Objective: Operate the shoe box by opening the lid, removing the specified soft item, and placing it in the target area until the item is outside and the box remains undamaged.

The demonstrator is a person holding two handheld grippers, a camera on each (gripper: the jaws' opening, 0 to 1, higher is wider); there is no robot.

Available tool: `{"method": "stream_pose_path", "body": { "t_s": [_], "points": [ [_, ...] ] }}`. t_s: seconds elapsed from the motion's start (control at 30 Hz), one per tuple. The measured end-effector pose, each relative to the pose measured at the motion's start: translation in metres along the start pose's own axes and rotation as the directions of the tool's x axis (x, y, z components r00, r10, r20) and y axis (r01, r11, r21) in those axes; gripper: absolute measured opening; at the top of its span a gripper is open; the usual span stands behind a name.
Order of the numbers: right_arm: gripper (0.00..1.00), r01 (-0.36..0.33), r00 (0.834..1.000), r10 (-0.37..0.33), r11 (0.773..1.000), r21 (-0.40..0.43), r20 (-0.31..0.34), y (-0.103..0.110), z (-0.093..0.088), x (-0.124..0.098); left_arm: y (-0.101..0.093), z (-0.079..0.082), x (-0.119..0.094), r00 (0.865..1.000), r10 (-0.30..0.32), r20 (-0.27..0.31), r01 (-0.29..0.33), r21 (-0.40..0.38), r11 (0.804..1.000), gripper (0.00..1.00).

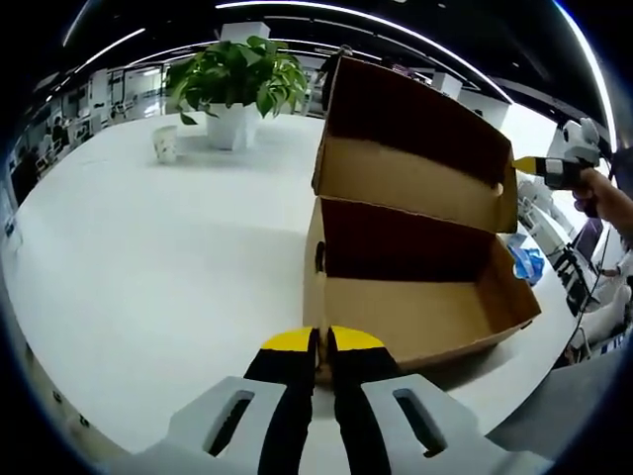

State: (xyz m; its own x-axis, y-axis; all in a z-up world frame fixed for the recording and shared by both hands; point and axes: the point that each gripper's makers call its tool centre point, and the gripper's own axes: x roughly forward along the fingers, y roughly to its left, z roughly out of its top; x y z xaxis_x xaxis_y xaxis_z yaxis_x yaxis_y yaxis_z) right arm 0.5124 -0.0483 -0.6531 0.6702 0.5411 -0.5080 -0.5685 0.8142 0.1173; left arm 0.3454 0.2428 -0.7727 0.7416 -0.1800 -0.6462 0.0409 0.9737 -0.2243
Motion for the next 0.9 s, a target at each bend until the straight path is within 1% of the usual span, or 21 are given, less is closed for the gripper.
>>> {"method": "stream_pose_path", "body": {
  "t_s": [0.17, 0.63, 0.73, 0.9],
  "points": [
    [0.00, 0.005, 1.000, -0.005, 1.000, -0.012, 0.019, 0.006, -0.001, -0.007, 0.000, 0.000, 0.000, 1.000, -0.003, 0.003, 0.003, 0.000, 1.000, 0.03],
    [0.00, 0.014, 0.997, -0.015, 1.000, 0.006, 0.074, 0.014, -0.007, -0.022, -0.001, 0.000, 0.000, 1.000, -0.012, 0.008, 0.011, 0.013, 1.000, 0.03],
    [0.00, 0.024, 0.996, -0.021, 0.999, -0.030, 0.087, 0.017, -0.009, -0.026, -0.001, 0.000, 0.000, 1.000, -0.015, 0.010, 0.014, 0.016, 1.000, 0.03],
    [0.00, 0.026, 0.995, -0.022, 0.999, -0.040, 0.097, 0.022, -0.014, -0.032, -0.001, 0.000, 0.000, 1.000, -0.018, 0.010, 0.018, 0.024, 1.000, 0.03]
  ]
}}
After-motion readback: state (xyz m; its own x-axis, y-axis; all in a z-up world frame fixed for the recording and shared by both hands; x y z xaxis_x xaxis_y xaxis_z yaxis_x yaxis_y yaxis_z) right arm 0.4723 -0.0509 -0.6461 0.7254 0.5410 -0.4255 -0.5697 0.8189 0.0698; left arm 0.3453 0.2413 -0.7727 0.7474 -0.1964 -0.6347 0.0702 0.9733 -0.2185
